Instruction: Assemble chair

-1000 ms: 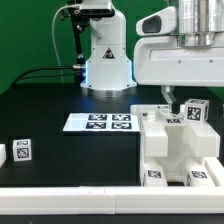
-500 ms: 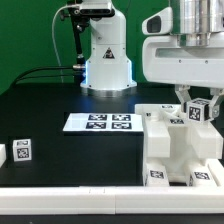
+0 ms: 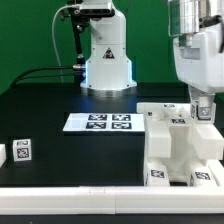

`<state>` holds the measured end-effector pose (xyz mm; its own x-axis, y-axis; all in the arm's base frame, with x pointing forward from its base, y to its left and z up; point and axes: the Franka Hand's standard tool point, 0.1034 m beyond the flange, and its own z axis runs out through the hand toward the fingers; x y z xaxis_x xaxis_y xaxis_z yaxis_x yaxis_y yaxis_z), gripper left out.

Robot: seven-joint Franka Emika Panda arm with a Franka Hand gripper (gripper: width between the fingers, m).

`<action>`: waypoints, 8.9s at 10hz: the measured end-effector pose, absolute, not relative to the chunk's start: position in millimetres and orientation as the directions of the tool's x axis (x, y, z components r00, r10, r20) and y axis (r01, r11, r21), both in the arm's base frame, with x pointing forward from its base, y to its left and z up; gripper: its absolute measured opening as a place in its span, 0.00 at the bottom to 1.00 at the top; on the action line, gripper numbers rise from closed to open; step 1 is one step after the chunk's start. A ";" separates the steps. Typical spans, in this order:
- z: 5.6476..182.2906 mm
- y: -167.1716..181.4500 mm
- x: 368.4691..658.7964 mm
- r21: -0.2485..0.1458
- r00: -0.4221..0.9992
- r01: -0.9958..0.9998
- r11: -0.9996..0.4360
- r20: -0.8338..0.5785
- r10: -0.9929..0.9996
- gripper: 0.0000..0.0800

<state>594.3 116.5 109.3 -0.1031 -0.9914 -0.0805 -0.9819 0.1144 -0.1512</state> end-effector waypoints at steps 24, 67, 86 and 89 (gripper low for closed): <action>107.8 116.8 590.8 -0.054 0.847 -0.527 -0.848 0.049 -0.530 0.32; 123.3 -50.2 567.3 -0.097 0.965 -0.170 -0.981 0.187 -0.185 0.81; 29.6 -187.6 495.3 -0.124 0.141 -0.983 -0.133 -0.050 -0.989 0.81; 12.0 -188.7 496.8 -0.104 0.152 -0.983 -0.149 -0.021 -0.988 0.81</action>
Offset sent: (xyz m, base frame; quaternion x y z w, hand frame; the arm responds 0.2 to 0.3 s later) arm -0.0039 0.0000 -0.0032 0.0230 0.0114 0.2017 0.9791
